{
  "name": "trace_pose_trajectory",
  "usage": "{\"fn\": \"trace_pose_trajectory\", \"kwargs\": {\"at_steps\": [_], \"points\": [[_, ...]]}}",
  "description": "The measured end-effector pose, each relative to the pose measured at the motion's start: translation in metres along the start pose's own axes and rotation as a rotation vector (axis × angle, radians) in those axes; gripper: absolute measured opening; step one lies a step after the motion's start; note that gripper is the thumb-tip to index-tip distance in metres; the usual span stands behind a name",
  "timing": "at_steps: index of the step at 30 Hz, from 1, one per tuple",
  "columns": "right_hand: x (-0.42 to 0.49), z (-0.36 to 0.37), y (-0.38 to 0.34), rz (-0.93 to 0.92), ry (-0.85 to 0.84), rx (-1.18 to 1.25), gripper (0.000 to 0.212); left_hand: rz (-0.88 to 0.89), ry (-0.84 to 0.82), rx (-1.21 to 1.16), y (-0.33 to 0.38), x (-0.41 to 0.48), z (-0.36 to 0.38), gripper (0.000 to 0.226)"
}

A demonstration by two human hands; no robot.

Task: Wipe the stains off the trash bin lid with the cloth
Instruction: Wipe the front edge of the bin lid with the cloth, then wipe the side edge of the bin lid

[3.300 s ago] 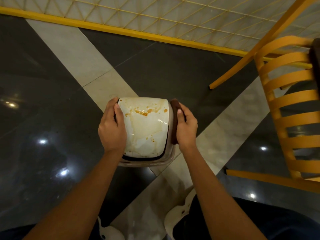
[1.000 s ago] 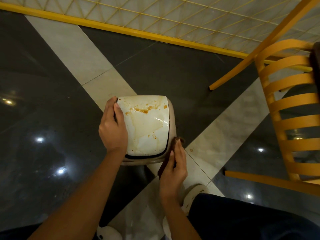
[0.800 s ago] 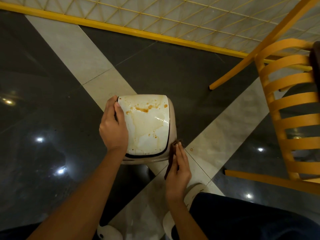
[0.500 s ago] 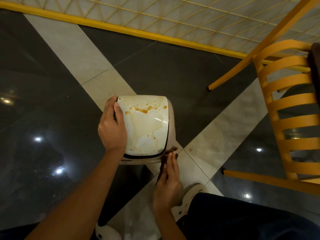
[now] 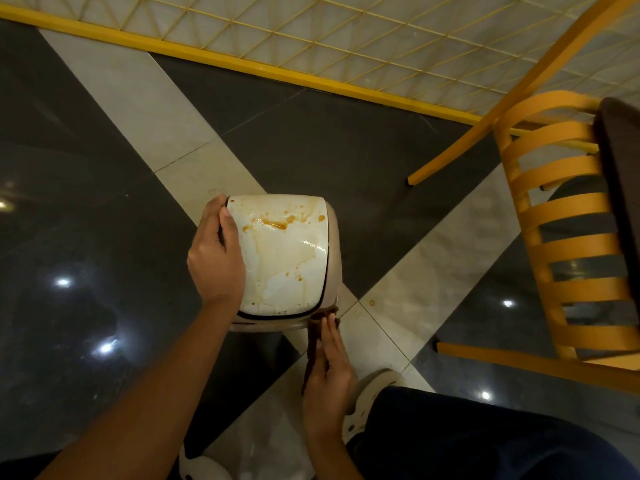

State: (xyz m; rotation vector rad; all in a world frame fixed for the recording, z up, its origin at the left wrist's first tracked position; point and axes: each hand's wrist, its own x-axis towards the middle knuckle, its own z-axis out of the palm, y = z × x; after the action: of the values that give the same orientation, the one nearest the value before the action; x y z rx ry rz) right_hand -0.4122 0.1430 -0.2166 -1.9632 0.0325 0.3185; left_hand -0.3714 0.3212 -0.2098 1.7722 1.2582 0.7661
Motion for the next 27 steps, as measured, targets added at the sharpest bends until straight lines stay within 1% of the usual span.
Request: {"fn": "trace_pose_trajectory", "kwargs": {"at_steps": [3,4,6,8,9,11,12,13,14,16,18,20,21,23,24,26,27], "points": [[0.002,-0.009,-0.032,0.093,0.081,0.147,0.039,-0.056,-0.052,-0.045,0.003,0.001,-0.003,0.036],[0.006,-0.010,-0.047,0.116,0.085,0.183,0.036,-0.083,-0.072,-0.072,0.004,0.002,-0.005,0.036],[0.019,-0.011,-0.080,0.080,0.043,0.249,0.032,-0.122,-0.128,-0.117,0.009,0.006,-0.012,0.034],[0.037,-0.006,-0.112,-0.003,-0.070,0.330,0.031,-0.112,-0.179,-0.097,0.017,0.011,-0.021,0.036],[0.047,0.000,-0.125,-0.011,-0.141,0.367,0.029,-0.106,-0.185,-0.090,0.023,0.014,-0.027,0.038],[0.066,0.018,-0.146,0.074,-0.283,0.463,0.024,-0.148,-0.184,-0.165,0.036,0.021,-0.038,0.039],[0.074,0.028,-0.155,0.139,-0.360,0.534,0.021,-0.223,-0.214,-0.272,0.043,0.025,-0.043,0.037],[0.080,0.039,-0.165,0.185,-0.435,0.602,0.020,-0.338,-0.294,-0.433,0.050,0.028,-0.048,0.036],[0.085,0.049,-0.172,0.213,-0.497,0.634,0.021,-0.470,-0.414,-0.607,0.055,0.031,-0.053,0.035],[0.089,0.066,-0.184,0.185,-0.569,0.567,0.026,-0.695,-0.642,-0.822,0.064,0.037,-0.063,0.042],[0.094,0.082,-0.190,0.047,-0.605,0.334,0.026,-0.813,-0.750,-0.942,0.065,0.041,-0.069,0.046],[0.100,0.089,-0.192,-0.154,-0.614,0.098,0.023,-0.860,-0.735,-1.015,0.065,0.044,-0.074,0.046],[0.108,0.089,-0.191,-0.204,-0.603,0.052,0.023,-0.876,-0.712,-1.057,0.065,0.046,-0.077,0.046],[0.129,0.079,-0.187,-0.183,-0.518,0.040,0.027,-0.897,-0.653,-1.139,0.061,0.055,-0.083,0.045],[0.141,0.070,-0.182,-0.161,-0.436,0.021,0.028,-0.885,-0.626,-1.133,0.058,0.061,-0.087,0.045],[0.163,0.051,-0.163,-0.112,-0.296,-0.069,0.029,-0.845,-0.557,-1.014,0.045,0.075,-0.097,0.043],[0.169,0.044,-0.149,-0.076,-0.270,-0.106,0.030,-0.831,-0.513,-0.920,0.038,0.081,-0.100,0.043]]}}
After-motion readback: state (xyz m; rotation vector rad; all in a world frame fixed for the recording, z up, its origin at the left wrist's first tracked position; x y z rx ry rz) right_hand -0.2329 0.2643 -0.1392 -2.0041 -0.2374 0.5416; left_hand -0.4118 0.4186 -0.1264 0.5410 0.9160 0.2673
